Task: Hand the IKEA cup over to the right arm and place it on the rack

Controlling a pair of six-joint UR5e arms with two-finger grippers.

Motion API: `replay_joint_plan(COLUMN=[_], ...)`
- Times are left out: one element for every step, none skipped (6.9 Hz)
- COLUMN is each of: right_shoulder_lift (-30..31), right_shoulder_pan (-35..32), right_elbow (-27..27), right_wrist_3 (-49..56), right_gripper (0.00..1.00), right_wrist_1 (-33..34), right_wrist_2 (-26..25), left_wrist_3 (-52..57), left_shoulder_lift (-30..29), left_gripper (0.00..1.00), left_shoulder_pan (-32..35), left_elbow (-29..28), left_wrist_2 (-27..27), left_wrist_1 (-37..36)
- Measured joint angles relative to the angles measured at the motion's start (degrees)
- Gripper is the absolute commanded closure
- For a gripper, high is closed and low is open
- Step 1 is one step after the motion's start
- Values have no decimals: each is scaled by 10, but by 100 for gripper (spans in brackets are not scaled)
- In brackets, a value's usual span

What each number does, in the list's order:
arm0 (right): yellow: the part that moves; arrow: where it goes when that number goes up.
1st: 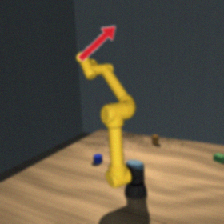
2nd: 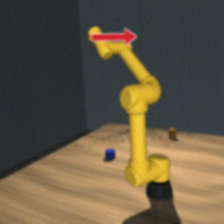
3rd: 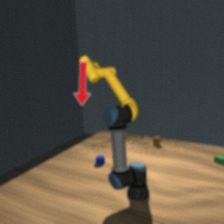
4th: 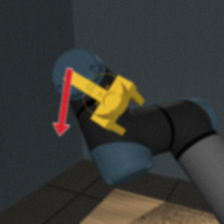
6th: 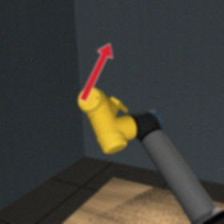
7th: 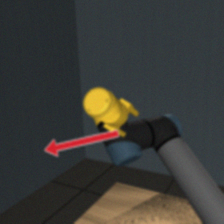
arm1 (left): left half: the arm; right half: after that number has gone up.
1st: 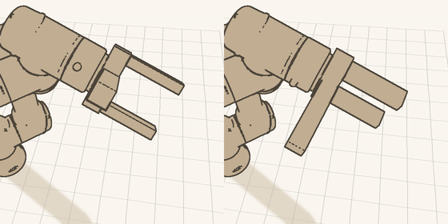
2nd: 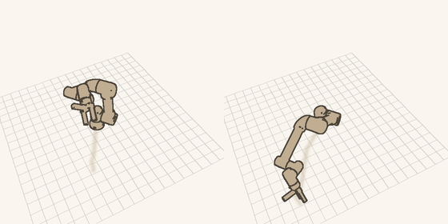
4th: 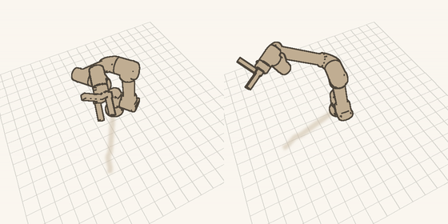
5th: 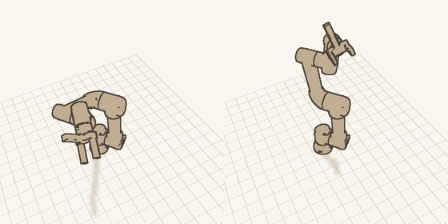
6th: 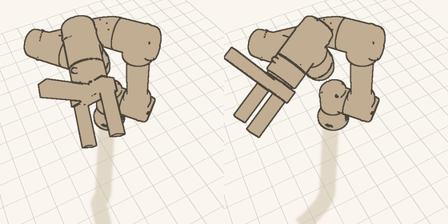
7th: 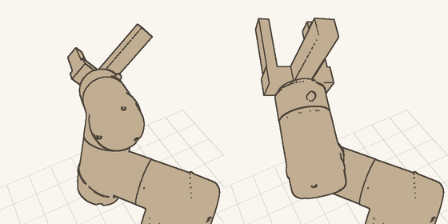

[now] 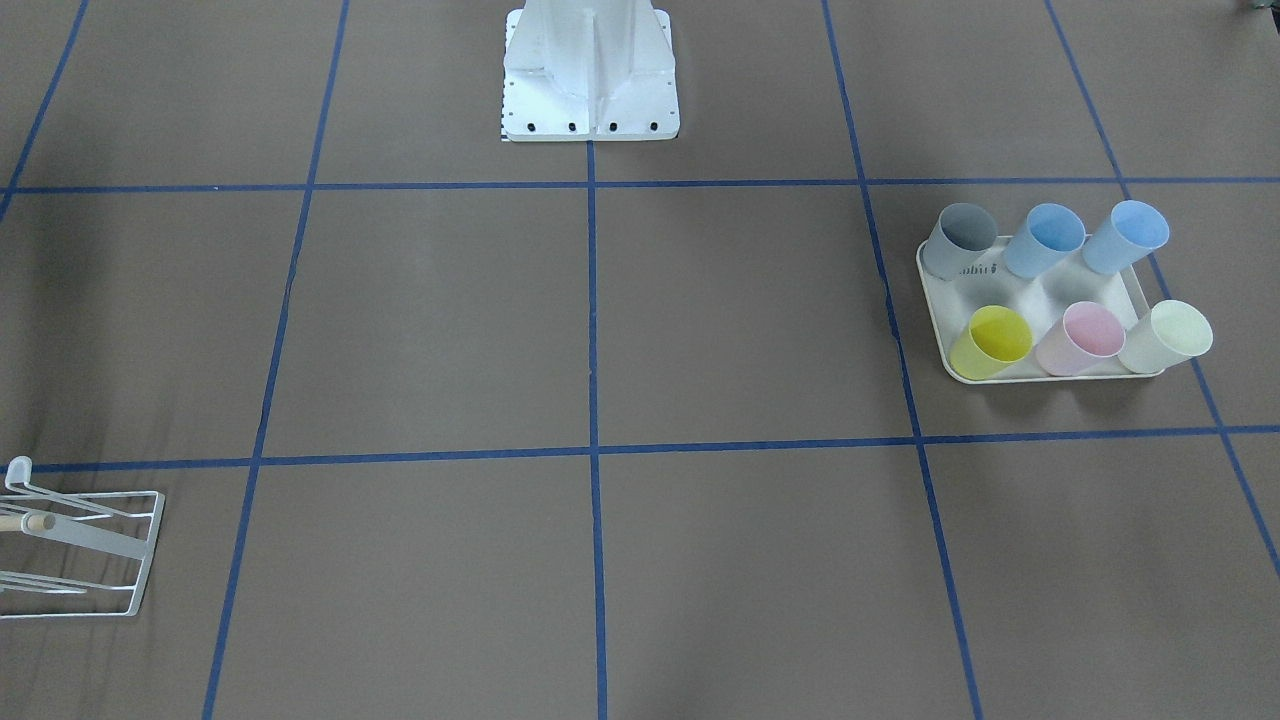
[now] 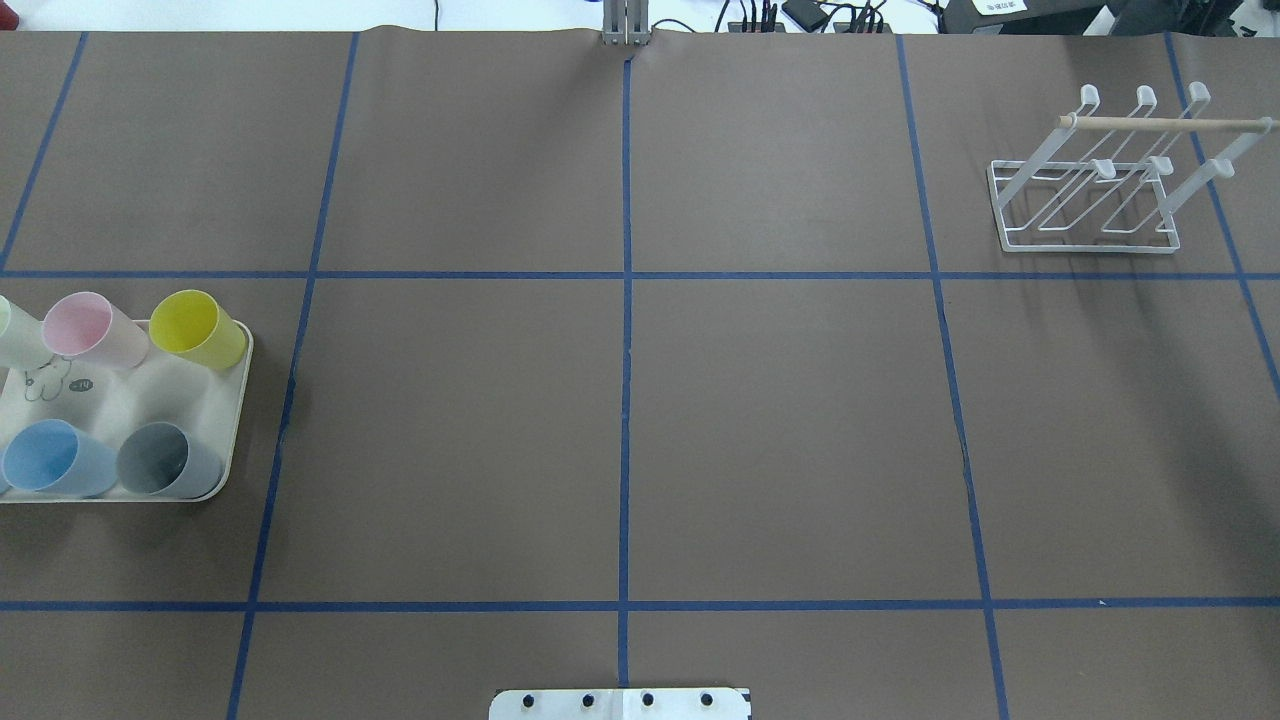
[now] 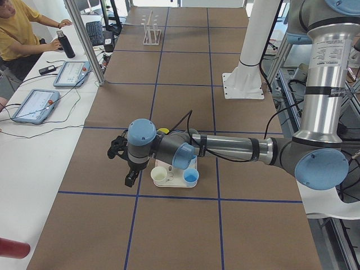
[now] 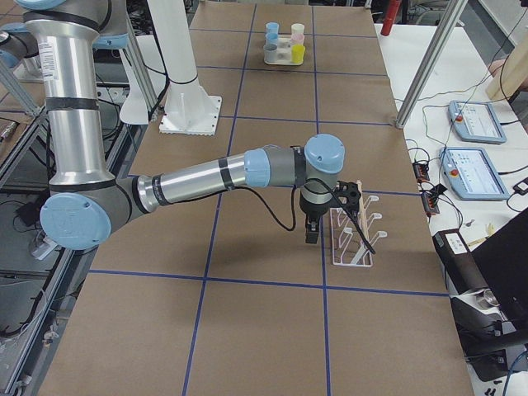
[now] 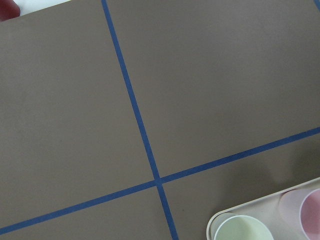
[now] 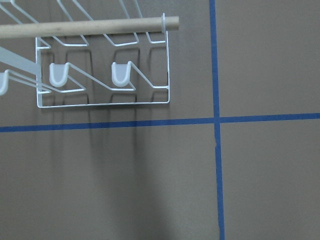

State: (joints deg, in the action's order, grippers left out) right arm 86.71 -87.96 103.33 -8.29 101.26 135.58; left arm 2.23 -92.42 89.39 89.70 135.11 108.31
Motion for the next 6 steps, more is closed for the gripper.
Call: replay_joint_plan(right_shoulder_lift=[2, 2, 2, 2, 2, 3], right_shoulder_pan=[-2, -2, -2, -2, -2, -1], right_elbow=[1, 2, 1, 0, -1, -3], right_wrist_3=[0, 0, 0, -1, -3, -4], right_gripper=[0, 0, 0, 0, 0, 0], right_wrist_1=[0, -1, -1, -1, -1, 0], right_wrist_2=[0, 0, 0, 0, -1, 0], left_wrist_3=[-1, -2, -2, -2, -3, -6], left_shoulder_lift=[0, 2, 10, 22, 33, 41], left_gripper=[0, 0, 0, 0, 0, 0], left_shoulder_pan=[1, 1, 1, -2, -13, -30], left_elbow=[7, 24, 35, 42, 42, 29], left_wrist_2=[-1, -2, 0, 3, 3, 1], left_wrist_1=[2, 1, 2, 13, 43, 79])
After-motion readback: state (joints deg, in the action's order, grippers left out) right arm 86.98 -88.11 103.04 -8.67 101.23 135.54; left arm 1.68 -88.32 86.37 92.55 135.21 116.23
